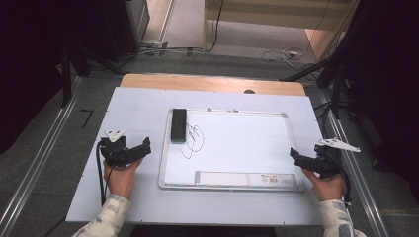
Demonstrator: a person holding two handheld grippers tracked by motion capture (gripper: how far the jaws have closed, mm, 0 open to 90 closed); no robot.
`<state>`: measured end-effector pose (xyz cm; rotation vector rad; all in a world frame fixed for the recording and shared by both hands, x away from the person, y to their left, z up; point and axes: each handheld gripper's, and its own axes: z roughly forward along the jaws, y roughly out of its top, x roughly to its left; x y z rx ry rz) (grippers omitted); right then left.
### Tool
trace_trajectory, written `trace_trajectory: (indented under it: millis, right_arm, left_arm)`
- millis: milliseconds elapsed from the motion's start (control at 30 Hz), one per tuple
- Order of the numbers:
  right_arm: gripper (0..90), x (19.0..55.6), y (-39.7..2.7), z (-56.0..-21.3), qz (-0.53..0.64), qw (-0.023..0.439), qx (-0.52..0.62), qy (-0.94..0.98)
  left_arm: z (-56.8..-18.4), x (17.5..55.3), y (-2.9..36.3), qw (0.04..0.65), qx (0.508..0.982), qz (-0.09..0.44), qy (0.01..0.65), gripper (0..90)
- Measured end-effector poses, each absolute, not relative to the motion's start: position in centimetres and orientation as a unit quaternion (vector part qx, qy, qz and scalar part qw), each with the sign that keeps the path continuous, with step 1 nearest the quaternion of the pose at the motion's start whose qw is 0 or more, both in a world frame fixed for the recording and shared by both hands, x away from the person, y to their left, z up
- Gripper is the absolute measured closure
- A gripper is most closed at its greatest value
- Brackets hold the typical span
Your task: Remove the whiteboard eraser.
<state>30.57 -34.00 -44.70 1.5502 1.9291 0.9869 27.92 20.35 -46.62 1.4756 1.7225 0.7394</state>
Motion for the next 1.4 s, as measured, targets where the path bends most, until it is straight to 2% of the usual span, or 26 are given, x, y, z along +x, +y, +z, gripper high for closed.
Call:
trace_trajectory:
  millis: [700, 933, 1033, 1267, 1400]
  right_arm:
    - [5.1, 30.6, -34.2, -44.8, 0.362, 0.23, 0.57, 0.701]
    - [5.1, 30.6, -34.2, -44.8, 0.363, 0.229, 0.571, 0.7]
    - [5.1, 30.7, -34.2, -44.9, 0.364, 0.228, 0.569, 0.701]
    - [5.1, 30.7, -34.3, -44.9, 0.365, 0.227, 0.57, 0.7]
    - [5.1, 30.7, -34.4, -44.9, 0.366, 0.226, 0.571, 0.699]
  left_arm:
    - [-46.2, 32.9, 15.9, 0.382, 0.602, 0.257, 0.652, 7.7]
    - [-46.3, 35.0, 14.2, 0.37, 0.609, 0.273, 0.646, 8.7]
    - [-46.5, 36.1, 13.5, 0.374, 0.611, 0.261, 0.647, 8.8]
    - [-47.2, 38.2, 12.5, 0.375, 0.616, 0.251, 0.646, 15.2]
    - [-47.4, 38.9, 12.3, 0.371, 0.623, 0.248, 0.642, 15.7]
